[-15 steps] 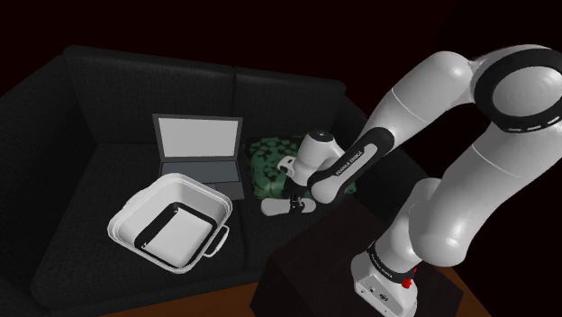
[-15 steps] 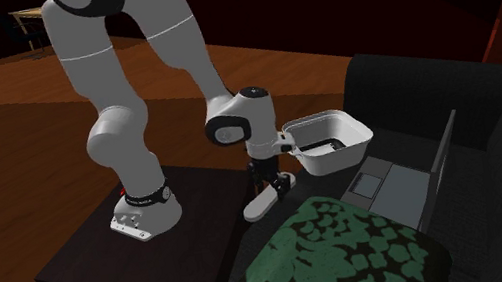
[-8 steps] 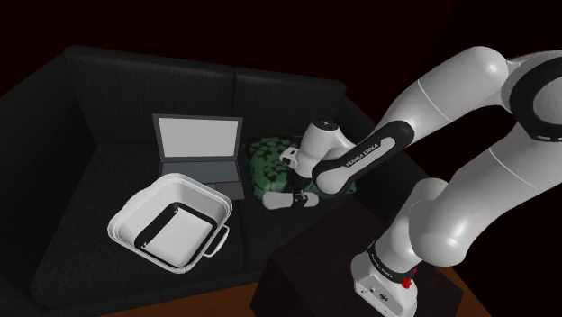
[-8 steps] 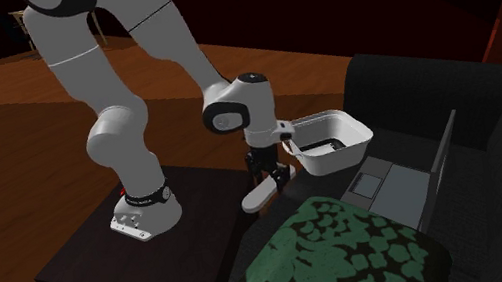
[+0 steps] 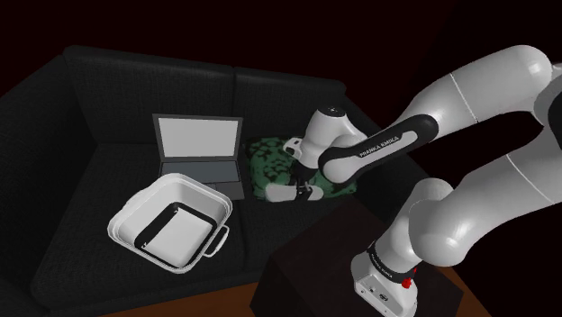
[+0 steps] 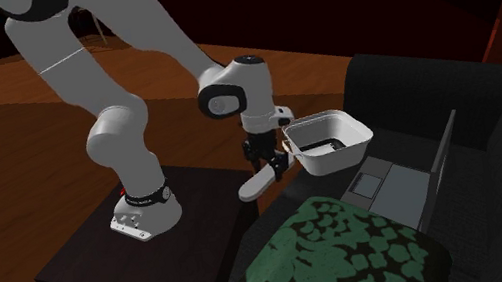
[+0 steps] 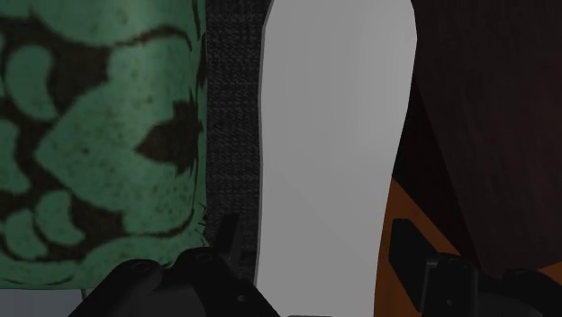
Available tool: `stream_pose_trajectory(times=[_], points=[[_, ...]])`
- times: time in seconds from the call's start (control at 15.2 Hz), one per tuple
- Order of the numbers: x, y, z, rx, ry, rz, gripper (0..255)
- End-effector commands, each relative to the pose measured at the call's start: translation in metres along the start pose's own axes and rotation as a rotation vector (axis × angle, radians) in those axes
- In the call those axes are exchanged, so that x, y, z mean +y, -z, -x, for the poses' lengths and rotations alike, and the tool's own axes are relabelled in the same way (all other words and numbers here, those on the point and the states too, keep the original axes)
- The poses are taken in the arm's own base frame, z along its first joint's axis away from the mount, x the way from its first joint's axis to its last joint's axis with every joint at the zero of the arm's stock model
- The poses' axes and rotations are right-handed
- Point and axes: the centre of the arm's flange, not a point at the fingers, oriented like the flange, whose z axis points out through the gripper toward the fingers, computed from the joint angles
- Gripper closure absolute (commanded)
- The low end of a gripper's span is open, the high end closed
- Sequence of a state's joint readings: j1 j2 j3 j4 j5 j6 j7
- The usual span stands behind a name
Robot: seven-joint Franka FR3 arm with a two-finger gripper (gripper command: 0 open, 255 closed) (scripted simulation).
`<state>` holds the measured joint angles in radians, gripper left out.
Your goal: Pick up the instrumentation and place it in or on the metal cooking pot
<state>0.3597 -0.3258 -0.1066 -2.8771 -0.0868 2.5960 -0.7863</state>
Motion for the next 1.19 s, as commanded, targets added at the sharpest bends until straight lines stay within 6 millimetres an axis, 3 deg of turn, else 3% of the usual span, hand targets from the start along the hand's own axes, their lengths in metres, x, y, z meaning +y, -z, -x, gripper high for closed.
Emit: stream_pose_trajectory(times=[0.0,0.33,1.12], points=[[0.002,0.01,0.0,0.0,0.0,0.0,255],[0.003,0.034,-0.001,0.0,0.0,0.0,255],[0.0,0.033,-0.159,0.0,0.0,0.0,255]])
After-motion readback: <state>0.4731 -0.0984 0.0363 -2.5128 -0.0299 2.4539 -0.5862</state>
